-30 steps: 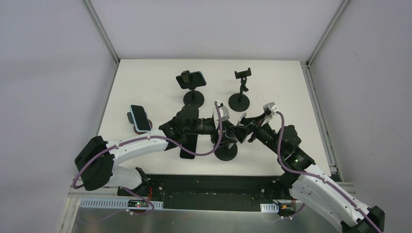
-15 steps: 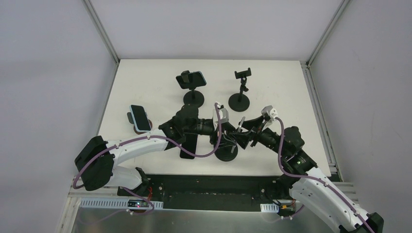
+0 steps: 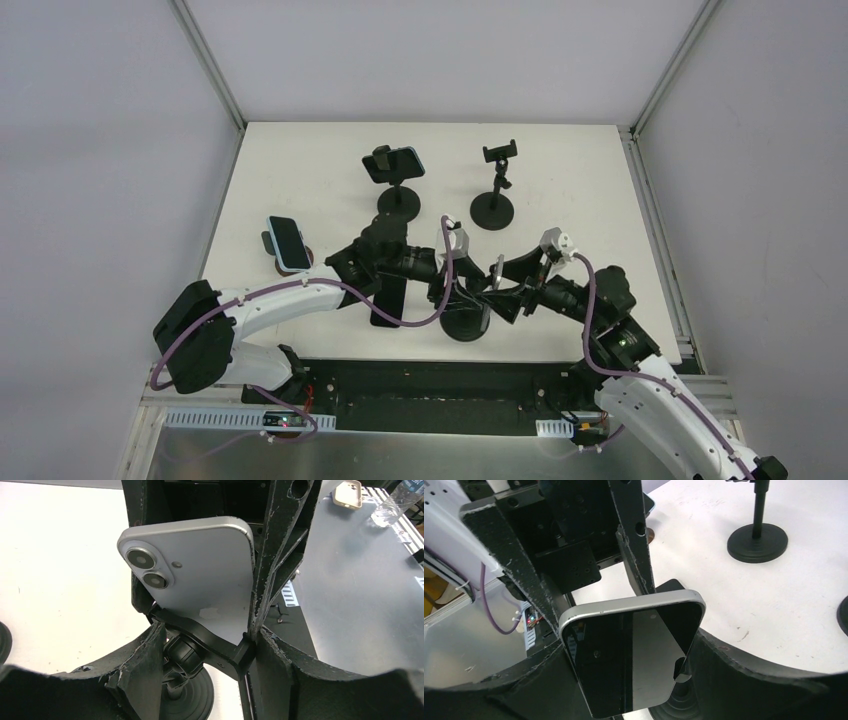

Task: Remove the phone from the phone stand
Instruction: Remove the phone from the phone stand, then place the phone at the center of the board, then place the phone stand at the center of the board, then pick up the phone stand with the phone at the center of the board.

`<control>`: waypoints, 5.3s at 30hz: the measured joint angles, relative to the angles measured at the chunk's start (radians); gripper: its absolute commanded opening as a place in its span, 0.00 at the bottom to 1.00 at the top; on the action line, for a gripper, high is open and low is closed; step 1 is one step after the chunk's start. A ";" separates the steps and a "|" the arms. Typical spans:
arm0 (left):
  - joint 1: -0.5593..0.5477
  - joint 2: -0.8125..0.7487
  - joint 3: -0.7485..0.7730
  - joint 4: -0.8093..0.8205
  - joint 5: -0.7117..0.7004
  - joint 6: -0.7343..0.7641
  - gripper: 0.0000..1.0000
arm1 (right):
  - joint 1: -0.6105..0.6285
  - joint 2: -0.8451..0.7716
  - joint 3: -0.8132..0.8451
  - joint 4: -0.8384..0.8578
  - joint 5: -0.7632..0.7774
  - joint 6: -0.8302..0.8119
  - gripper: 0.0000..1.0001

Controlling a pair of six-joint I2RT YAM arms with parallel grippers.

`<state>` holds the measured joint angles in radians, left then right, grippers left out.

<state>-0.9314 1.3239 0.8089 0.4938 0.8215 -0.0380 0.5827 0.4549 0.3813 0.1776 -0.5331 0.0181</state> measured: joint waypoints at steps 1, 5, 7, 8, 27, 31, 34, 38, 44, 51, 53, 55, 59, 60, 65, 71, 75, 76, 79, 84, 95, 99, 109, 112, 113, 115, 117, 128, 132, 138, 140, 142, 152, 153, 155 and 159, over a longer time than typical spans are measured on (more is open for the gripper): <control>0.004 0.000 0.000 -0.001 0.008 -0.001 0.00 | -0.003 -0.004 0.000 -0.003 -0.014 0.002 0.00; 0.011 0.000 0.000 -0.003 0.016 -0.006 0.00 | -0.018 -0.010 0.006 -0.016 -0.077 0.023 0.00; 0.011 0.000 0.000 -0.005 0.008 -0.008 0.00 | -0.029 -0.010 0.012 -0.024 -0.105 0.039 0.00; 0.013 0.000 0.000 -0.005 0.005 -0.010 0.00 | -0.032 -0.010 0.016 -0.030 -0.116 0.045 0.00; 0.057 -0.076 0.064 -0.255 -0.365 0.028 0.00 | -0.027 -0.106 0.101 -0.172 -0.141 0.185 0.00; 0.065 -0.177 0.064 -0.394 -0.502 0.039 0.00 | -0.027 -0.096 0.106 -0.235 -0.016 0.255 0.00; 0.068 -0.262 0.064 -0.476 -0.620 0.038 0.00 | -0.027 -0.044 0.108 -0.256 0.063 0.327 0.00; 0.083 -0.360 0.068 -0.562 -0.789 0.044 0.00 | -0.027 0.121 0.125 -0.301 0.198 0.413 0.00; 0.209 -0.396 0.110 -0.644 -0.916 0.044 0.00 | -0.007 0.507 0.288 -0.480 0.440 0.463 0.00; 0.427 -0.349 0.199 -0.674 -0.937 -0.008 0.00 | 0.176 0.893 0.532 -0.597 0.718 0.476 0.05; 0.490 -0.319 0.232 -0.674 -0.937 -0.026 0.00 | 0.221 0.996 0.602 -0.608 0.766 0.482 0.09; 0.560 -0.278 0.264 -0.672 -0.936 -0.049 0.00 | 0.253 1.079 0.658 -0.617 0.803 0.488 0.13; 0.684 -0.195 0.296 -0.643 -0.923 -0.090 0.00 | 0.323 1.257 0.780 -0.636 0.879 0.494 0.24; 0.704 -0.175 0.298 -0.632 -0.922 -0.096 0.00 | 0.336 1.291 0.803 -0.639 0.889 0.494 0.27; 0.744 -0.096 0.314 -0.545 -0.904 -0.103 0.00 | 0.376 1.391 0.866 -0.637 0.895 0.499 0.45; 0.756 -0.021 0.329 -0.478 -0.877 -0.097 0.00 | 0.397 1.424 0.870 -0.644 0.894 0.503 0.74; 0.757 0.035 0.352 -0.449 -0.843 -0.090 0.00 | 0.404 1.421 0.870 -0.650 0.895 0.505 0.90; 0.757 0.046 0.355 -0.445 -0.833 -0.088 0.00 | 0.405 1.415 0.866 -0.651 0.895 0.504 0.92; 0.757 0.078 0.373 -0.438 -0.816 -0.081 0.00 | 0.405 1.368 0.844 -0.655 0.896 0.504 0.98; 0.769 0.129 0.403 -0.431 -0.782 -0.090 0.00 | 0.405 1.247 0.813 -0.666 0.899 0.503 0.99; 0.770 0.188 0.480 -0.424 -0.760 -0.100 0.04 | 0.420 0.934 0.703 -0.685 0.936 0.518 1.00; 0.770 0.224 0.488 -0.423 -0.742 -0.092 0.36 | 0.423 0.870 0.644 -0.692 0.955 0.535 0.99; 0.776 0.280 0.483 -0.401 -0.681 -0.074 0.99 | 0.424 0.702 0.532 -0.724 0.987 0.575 0.99; 0.776 0.260 0.464 -0.394 -0.683 -0.077 0.99 | 0.424 0.654 0.516 -0.733 0.996 0.581 0.99; 0.776 0.249 0.455 -0.394 -0.690 -0.079 0.99 | 0.424 0.639 0.511 -0.734 0.998 0.581 0.99; 0.776 0.226 0.445 -0.401 -0.705 -0.087 0.99 | 0.424 0.615 0.504 -0.739 0.999 0.581 0.99; 0.777 0.195 0.439 -0.417 -0.727 -0.102 0.99 | 0.424 0.602 0.504 -0.748 1.001 0.582 1.00; 0.789 -0.156 0.385 -0.518 -0.723 -0.219 0.89 | 0.424 0.493 0.451 -0.773 1.004 0.620 0.99; 0.789 -0.215 0.328 -0.531 -0.616 -0.277 0.84 | 0.424 0.474 0.438 -0.773 1.004 0.628 0.99; 0.775 -0.267 0.145 -0.563 -0.499 -0.336 0.83 | 0.415 0.405 0.430 -0.761 0.995 0.646 0.99; 0.769 -0.318 0.068 -0.582 -0.486 -0.340 0.84 | 0.386 0.359 0.420 -0.753 0.963 0.657 0.99; 0.766 -0.382 0.001 -0.592 -0.484 -0.340 0.85 | 0.319 0.325 0.420 -0.734 0.887 0.668 0.99; 0.760 -0.645 -0.210 -0.643 -0.490 -0.330 0.84 | 0.029 0.477 0.706 -0.724 0.634 0.708 0.98; 0.760 -0.651 -0.212 -0.660 -0.491 -0.320 0.84 | 0.025 0.515 0.753 -0.717 0.629 0.717 0.98; 0.760 -0.671 -0.219 -0.682 -0.492 -0.306 0.84 | 0.023 0.583 0.824 -0.696 0.622 0.745 0.98; 0.760 -0.732 -0.243 -0.700 -0.493 -0.288 0.82 | 0.024 0.750 0.919 -0.634 0.602 0.858 1.00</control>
<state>-0.1711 0.5919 0.5663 -0.2058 0.3283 -0.3264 0.6064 1.2045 1.3003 -0.4561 0.0692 0.8757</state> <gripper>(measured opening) 0.834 0.982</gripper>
